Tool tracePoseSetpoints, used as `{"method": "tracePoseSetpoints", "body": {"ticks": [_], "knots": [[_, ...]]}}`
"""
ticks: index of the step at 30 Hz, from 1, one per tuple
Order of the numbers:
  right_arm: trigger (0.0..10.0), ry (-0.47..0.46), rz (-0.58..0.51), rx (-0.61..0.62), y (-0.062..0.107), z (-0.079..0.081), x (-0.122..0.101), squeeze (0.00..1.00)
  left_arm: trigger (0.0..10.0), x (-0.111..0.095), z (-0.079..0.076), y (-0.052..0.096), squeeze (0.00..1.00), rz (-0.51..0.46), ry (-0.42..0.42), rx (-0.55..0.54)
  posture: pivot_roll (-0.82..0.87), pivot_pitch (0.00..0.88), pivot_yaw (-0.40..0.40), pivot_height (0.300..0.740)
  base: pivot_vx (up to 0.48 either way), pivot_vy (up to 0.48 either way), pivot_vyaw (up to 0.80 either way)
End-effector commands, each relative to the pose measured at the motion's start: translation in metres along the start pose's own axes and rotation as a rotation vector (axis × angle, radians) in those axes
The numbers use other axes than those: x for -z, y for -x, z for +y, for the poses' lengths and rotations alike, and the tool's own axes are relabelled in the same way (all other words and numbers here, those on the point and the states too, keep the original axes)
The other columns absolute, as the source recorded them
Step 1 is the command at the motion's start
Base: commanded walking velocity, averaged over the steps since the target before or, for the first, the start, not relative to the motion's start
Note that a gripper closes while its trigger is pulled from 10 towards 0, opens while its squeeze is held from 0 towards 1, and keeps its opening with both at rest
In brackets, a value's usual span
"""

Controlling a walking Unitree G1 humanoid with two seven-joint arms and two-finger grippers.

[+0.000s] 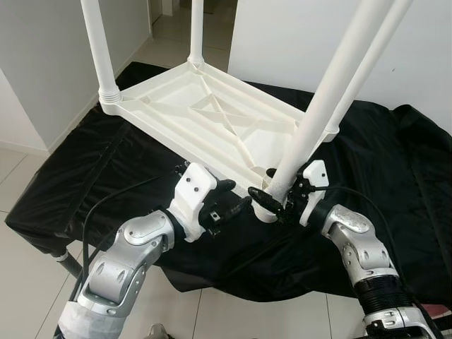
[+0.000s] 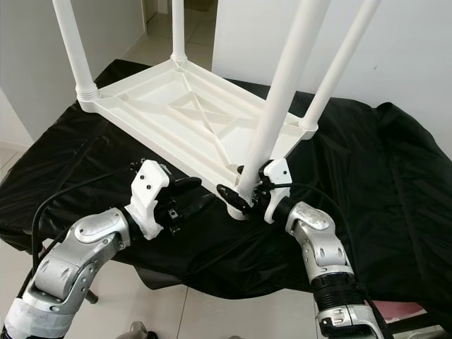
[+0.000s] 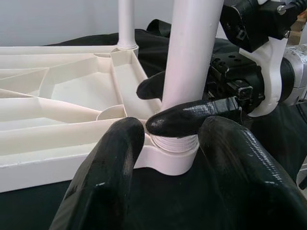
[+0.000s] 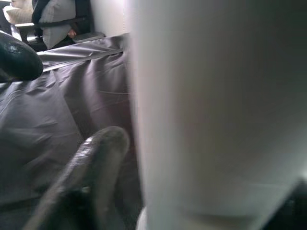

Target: Building children table

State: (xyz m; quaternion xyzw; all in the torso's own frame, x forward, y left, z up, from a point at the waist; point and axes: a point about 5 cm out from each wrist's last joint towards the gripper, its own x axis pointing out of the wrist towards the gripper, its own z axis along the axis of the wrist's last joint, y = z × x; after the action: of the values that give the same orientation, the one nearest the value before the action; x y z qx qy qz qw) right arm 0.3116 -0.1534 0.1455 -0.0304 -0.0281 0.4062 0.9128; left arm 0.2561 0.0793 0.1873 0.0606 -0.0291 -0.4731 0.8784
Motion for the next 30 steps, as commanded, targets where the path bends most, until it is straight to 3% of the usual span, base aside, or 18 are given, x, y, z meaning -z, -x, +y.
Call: {"method": "tracePoseSetpoints", "body": {"ticks": [1, 10, 11, 20, 23, 30], "knots": [[0.0, -0.005, 0.04, -0.019, 0.003, 0.001, 0.009, 0.0, 10.0, -0.001, -0.002, -0.002, 0.0, 0.005, -0.021, 0.049, 0.06, 0.042, -0.078, 0.74, 0.0, 0.0, 0.0], [0.0, -0.022, 0.005, 0.033, 0.006, -0.009, 0.01, 0.0, 10.0, 0.002, -0.005, 0.001, 0.0, 0.026, 0.023, 0.056, 0.04, 0.058, -0.047, 0.74, 0.0, 0.0, 0.0], [10.0, -0.022, 0.007, 0.052, 0.008, -0.009, 0.011, 0.0, 10.0, 0.004, -0.007, 0.002, 0.0, 0.035, 0.013, 0.063, 0.04, 0.057, -0.044, 0.74, 0.0, 0.0, 0.0], [10.0, 0.01, 0.027, 0.214, 0.015, -0.012, 0.017, 0.0, 10.0, 0.009, -0.005, 0.002, 0.0, 0.045, 0.031, 0.042, 0.02, 0.042, -0.04, 0.74, 0.0, 0.0, 0.0], [10.0, -0.036, 0.026, 0.321, 0.016, -0.01, 0.025, 0.0, 10.0, 0.009, -0.003, 0.001, 0.0, 0.047, 0.021, 0.03, 0.03, 0.032, -0.055, 0.74, 0.0, 0.0, 0.0], [10.0, -0.062, 0.018, 0.4, 0.015, -0.001, 0.028, 0.0, 10.0, 0.012, -0.003, 0.003, 0.0, 0.041, 0.032, 0.006, 0.03, 0.028, -0.059, 0.74, 0.0, 0.0, 0.0]]}}
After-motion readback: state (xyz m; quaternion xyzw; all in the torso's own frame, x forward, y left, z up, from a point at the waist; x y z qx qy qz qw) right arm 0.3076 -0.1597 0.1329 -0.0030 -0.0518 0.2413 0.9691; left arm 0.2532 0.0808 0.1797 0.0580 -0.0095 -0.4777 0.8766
